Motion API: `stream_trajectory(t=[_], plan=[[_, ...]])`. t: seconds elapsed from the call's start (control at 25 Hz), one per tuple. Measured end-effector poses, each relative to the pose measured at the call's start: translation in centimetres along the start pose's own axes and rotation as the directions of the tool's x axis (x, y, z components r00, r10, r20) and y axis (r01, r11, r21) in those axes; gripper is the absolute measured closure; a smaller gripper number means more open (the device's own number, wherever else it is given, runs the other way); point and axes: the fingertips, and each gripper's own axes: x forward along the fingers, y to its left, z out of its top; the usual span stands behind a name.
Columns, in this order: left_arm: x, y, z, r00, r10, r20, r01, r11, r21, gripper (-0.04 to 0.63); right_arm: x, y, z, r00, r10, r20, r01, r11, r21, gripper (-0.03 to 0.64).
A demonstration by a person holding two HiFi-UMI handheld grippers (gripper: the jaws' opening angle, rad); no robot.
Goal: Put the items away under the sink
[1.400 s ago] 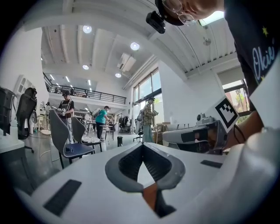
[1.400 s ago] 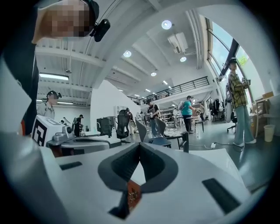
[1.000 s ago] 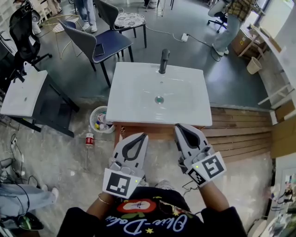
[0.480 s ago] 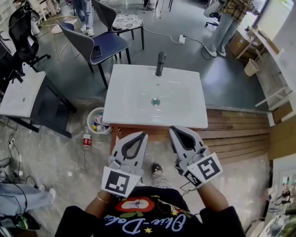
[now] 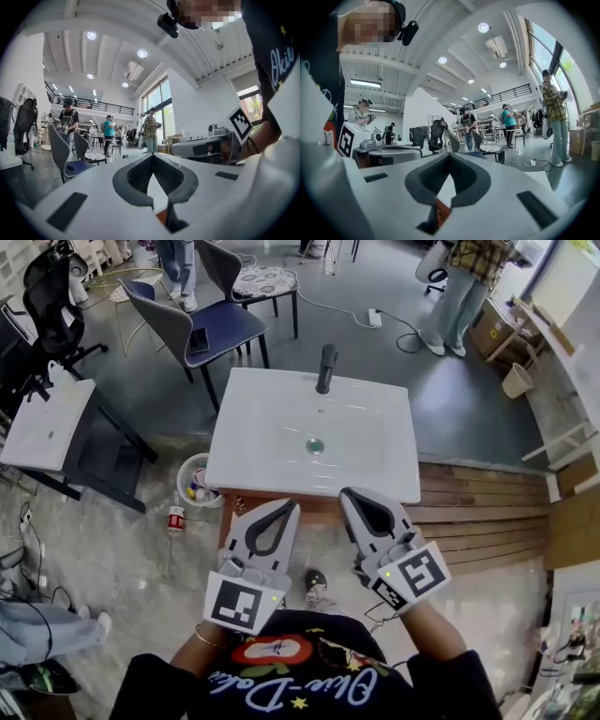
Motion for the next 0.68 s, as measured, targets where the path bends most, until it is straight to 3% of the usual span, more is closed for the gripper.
stream_trajectory(t=[0.24, 0.48, 0.68], plan=[[1.1, -1.4, 1.1, 0.999, -0.034, 0.011, 0.034, 0.999, 0.035, 0.588, -0.9, -1.7, 1.5, 1.000, 0.004, -0.009, -0.005, 0.995, -0.095, 0.611], [2.5, -4.2, 1.4, 0.995, -0.100, -0.007, 0.100, 0.994, 0.040, 0.588, -3.2, -3.8, 2.6, 0.999, -0.037, 0.011, 0.038, 0.997, -0.070, 0.611], [3.2, -4.9, 1.8, 0.993, -0.114, -0.001, 0.114, 0.991, 0.069, 0.588, -3.8, -5.2, 3.7, 0.999, -0.023, 0.032, 0.026, 0.992, -0.120, 0.611]])
